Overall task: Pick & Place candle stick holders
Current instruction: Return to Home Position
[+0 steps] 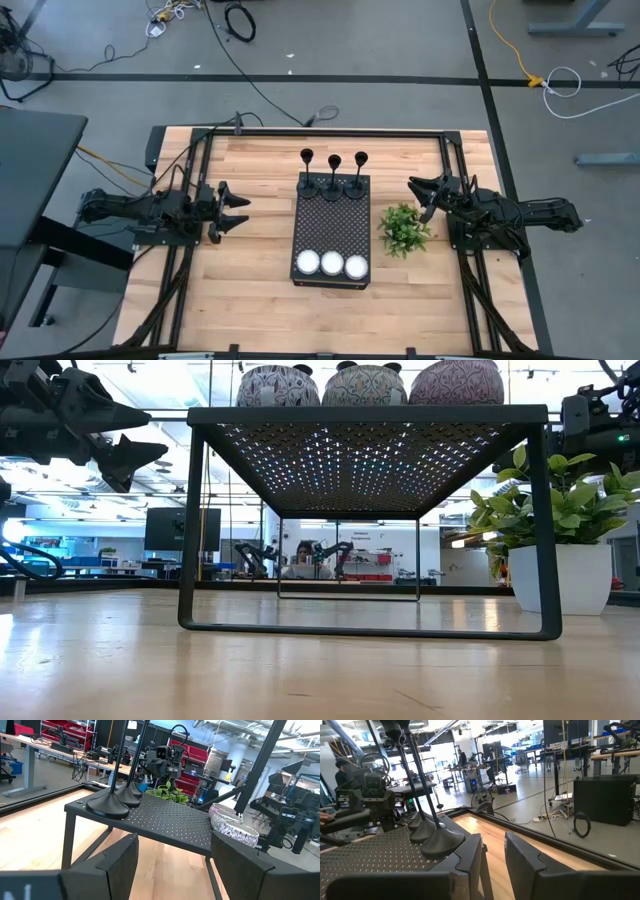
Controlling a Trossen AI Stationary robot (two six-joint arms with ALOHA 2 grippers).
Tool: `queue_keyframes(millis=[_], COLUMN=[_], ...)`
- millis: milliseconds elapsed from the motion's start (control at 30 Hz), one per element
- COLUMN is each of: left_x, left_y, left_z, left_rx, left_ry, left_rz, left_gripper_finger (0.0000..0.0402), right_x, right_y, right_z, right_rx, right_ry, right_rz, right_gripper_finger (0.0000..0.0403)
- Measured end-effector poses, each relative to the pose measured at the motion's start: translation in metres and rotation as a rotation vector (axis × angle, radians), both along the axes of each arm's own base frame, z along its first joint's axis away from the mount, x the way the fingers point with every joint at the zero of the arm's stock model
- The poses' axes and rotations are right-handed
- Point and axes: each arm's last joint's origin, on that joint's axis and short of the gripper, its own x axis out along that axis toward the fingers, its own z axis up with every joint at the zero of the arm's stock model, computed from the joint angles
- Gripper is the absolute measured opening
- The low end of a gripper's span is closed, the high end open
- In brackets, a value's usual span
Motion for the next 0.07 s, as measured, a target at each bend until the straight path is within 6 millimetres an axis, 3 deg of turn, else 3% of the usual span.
queue_keyframes(millis=[67], left_x=[0.0000], left_y=[0.0000], left_z=[0.0000], left_rx=[0.000], left_ry=[0.000], left_rz=[0.000], left_gripper_finger=[0.0248], right_x=[0.0000], right_y=[0.0000], right_z=[0.0000], right_rx=[0.000], right_ry=[0.000], right_rz=[0.000], right_gripper_finger=[0.0086])
